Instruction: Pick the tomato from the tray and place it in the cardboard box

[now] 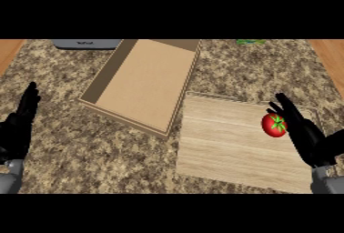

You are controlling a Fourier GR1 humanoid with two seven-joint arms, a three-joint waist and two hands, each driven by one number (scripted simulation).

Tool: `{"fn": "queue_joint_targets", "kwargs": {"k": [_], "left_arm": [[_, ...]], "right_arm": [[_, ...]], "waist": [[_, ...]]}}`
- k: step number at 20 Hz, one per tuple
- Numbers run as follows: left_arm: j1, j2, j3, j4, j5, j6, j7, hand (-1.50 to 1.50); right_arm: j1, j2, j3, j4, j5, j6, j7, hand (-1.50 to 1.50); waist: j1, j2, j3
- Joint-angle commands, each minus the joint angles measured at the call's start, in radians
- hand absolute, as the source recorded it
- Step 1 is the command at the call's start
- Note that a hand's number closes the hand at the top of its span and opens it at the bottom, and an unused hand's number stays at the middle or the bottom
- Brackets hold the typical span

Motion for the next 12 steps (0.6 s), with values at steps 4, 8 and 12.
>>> {"fn": "queue_joint_targets", "kwargs": {"k": [4,8,12], "left_arm": [[-0.038,0.035,-0.001,0.039,-0.06,0.01,0.063,0.0],[0.017,0.031,-0.026,0.056,-0.059,-0.012,0.058,0.0],[0.0,0.03,-0.014,0.091,-0.069,-0.012,0.042,0.0]], "right_arm": [[-0.164,-0.102,-0.035,0.029,-0.193,0.41,-0.032,-1.5],[-0.289,-0.323,-0.008,-0.139,0.153,0.427,-0.185,-1.5],[-0.137,-0.222,0.009,0.125,0.127,0.599,-0.539,-1.5]], "waist": [[0.011,0.016,0.012],[0.033,-0.015,0.003],[0.023,0.03,0.016]]}}
